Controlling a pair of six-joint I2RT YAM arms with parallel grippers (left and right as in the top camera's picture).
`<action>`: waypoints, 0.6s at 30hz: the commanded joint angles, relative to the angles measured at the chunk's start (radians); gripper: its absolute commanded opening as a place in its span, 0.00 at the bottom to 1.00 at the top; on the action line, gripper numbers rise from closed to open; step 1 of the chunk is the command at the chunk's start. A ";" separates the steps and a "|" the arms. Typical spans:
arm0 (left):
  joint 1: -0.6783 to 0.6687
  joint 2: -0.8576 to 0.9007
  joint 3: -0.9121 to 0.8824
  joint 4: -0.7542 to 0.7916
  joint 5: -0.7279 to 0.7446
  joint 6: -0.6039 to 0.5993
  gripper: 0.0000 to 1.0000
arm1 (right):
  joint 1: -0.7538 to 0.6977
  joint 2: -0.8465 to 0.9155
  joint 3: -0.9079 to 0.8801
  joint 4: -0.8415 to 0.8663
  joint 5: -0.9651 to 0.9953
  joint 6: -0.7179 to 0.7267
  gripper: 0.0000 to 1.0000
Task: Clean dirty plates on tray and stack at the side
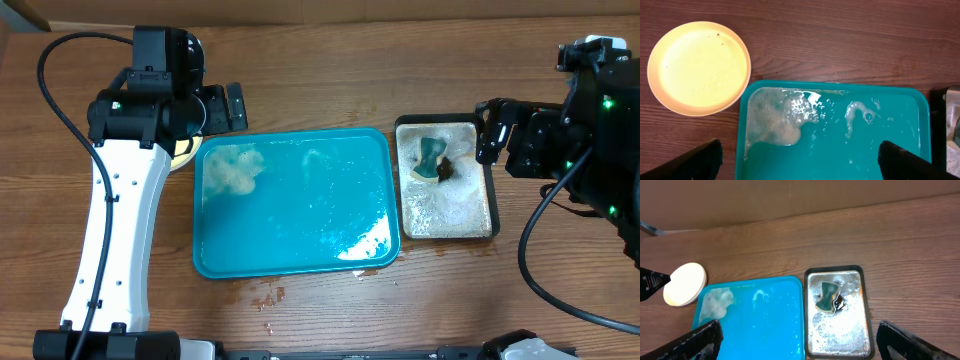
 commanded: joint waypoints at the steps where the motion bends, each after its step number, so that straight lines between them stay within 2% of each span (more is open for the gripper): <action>1: -0.011 -0.008 0.017 0.000 -0.014 0.012 1.00 | -0.003 -0.005 0.015 0.004 0.000 -0.007 1.00; 18: -0.007 -0.005 0.017 0.000 -0.014 0.012 1.00 | -0.002 -0.005 0.015 0.015 0.000 -0.007 1.00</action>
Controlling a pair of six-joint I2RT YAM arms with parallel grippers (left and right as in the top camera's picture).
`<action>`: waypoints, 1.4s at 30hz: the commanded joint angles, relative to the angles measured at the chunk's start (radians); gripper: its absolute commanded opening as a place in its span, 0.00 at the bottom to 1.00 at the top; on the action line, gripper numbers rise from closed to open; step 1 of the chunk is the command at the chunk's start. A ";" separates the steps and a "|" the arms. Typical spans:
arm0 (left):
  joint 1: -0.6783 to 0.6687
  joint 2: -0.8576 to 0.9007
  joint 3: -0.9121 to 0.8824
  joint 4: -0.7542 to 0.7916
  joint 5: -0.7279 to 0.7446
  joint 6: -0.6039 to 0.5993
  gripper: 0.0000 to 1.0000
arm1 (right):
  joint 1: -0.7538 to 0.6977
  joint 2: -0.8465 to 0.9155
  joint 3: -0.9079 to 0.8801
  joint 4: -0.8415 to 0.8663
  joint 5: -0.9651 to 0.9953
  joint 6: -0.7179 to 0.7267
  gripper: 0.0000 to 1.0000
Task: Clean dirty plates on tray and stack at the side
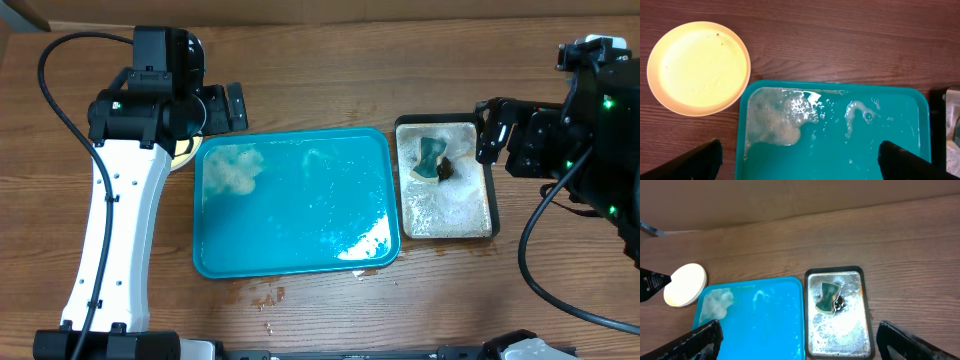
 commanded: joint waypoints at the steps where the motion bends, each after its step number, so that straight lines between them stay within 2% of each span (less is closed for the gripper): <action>1: -0.006 -0.005 0.017 0.000 -0.013 0.012 1.00 | -0.002 -0.005 0.015 0.011 0.000 -0.007 1.00; 15: -0.006 -0.005 0.017 0.000 -0.013 0.012 1.00 | -0.002 -0.005 0.015 0.010 0.000 -0.006 1.00; 31: -0.006 -0.005 0.017 0.000 -0.014 0.012 1.00 | -0.002 -0.003 0.013 -0.134 0.018 -0.003 1.00; 42: -0.006 -0.005 0.017 0.000 -0.014 0.012 1.00 | -0.002 -0.002 0.012 -0.041 -0.008 0.000 1.00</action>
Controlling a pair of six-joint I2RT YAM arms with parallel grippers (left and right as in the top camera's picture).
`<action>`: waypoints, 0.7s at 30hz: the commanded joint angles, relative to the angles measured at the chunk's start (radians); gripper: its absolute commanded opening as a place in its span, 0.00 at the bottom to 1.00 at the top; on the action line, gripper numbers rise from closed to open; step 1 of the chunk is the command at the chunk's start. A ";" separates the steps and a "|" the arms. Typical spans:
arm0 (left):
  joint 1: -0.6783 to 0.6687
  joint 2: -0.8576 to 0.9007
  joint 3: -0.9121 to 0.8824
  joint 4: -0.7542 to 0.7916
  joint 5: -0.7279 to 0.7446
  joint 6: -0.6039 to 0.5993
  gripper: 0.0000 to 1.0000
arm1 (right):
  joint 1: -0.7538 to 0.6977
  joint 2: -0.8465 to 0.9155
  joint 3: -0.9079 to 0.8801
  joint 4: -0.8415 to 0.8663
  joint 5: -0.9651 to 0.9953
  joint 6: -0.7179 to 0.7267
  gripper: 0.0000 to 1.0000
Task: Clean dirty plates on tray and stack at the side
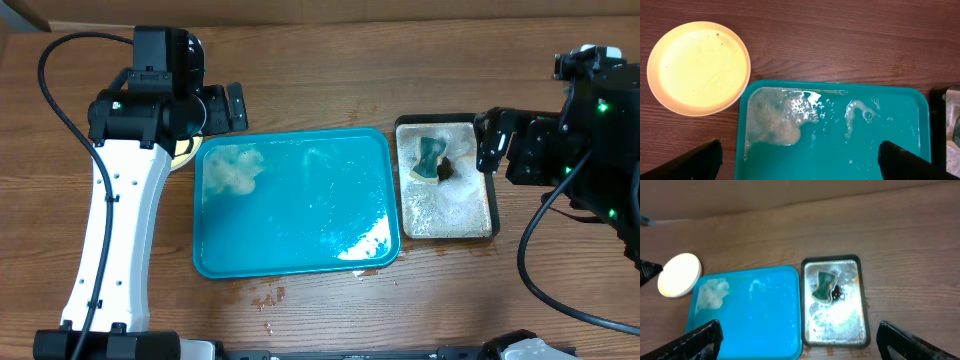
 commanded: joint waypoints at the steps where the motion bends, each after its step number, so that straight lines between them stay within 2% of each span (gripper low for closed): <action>1: -0.006 -0.005 0.017 0.000 -0.014 0.012 1.00 | -0.002 -0.003 0.013 0.013 -0.005 -0.001 1.00; 10: -0.006 -0.005 0.017 0.000 -0.013 0.012 1.00 | -0.002 -0.188 -0.044 0.245 -0.004 -0.066 1.00; 14: -0.006 -0.005 0.017 0.000 -0.014 0.012 1.00 | -0.003 -0.336 -0.212 0.417 0.003 -0.144 1.00; 21: -0.006 -0.005 0.017 0.000 -0.014 0.012 1.00 | -0.038 -0.624 -0.665 0.721 -0.010 -0.150 1.00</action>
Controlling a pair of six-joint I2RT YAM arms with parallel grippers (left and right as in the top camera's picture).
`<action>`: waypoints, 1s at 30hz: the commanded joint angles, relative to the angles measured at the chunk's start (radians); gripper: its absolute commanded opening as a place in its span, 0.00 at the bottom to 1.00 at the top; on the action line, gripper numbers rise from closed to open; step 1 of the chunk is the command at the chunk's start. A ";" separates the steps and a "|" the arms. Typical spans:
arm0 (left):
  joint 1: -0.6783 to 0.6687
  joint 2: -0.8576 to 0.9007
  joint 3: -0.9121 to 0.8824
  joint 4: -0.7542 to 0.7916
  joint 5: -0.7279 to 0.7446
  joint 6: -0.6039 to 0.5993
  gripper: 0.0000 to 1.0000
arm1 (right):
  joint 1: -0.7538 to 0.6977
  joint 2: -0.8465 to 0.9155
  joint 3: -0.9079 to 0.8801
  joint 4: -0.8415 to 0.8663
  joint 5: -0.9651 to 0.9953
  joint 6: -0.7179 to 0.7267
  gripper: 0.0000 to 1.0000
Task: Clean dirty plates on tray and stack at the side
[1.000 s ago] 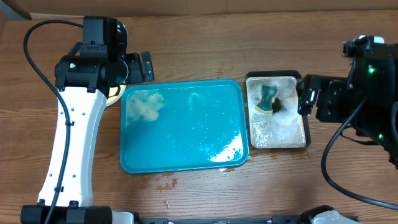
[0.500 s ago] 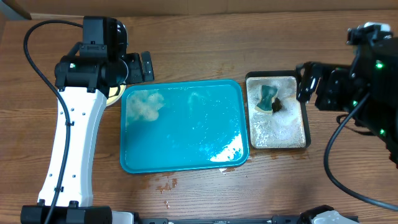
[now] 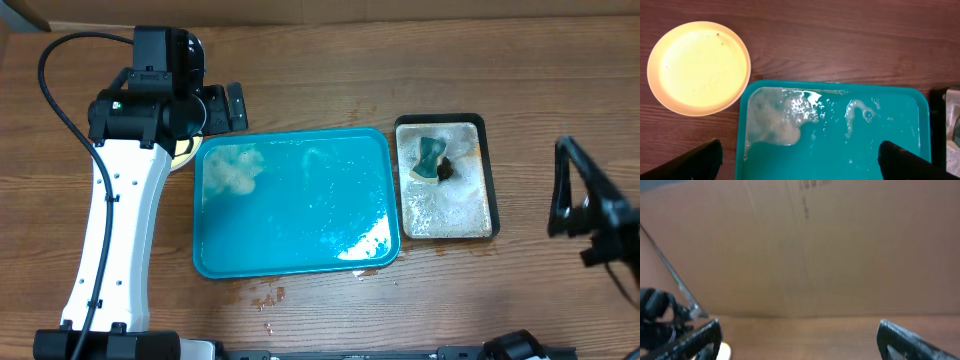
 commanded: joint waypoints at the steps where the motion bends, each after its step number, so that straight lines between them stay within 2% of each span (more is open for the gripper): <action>1: -0.006 -0.005 0.017 0.000 -0.013 0.012 1.00 | -0.023 -0.092 -0.219 0.084 -0.016 -0.023 1.00; 9: -0.006 -0.005 0.017 0.000 -0.013 0.012 1.00 | -0.055 -0.335 -0.703 0.411 -0.061 -0.023 1.00; 20: -0.006 -0.005 0.017 0.000 -0.013 0.012 1.00 | -0.055 -0.485 -1.045 0.533 -0.077 -0.023 1.00; 30: -0.006 -0.005 0.017 0.000 -0.013 0.012 1.00 | -0.055 -0.612 -1.374 0.857 -0.101 -0.023 1.00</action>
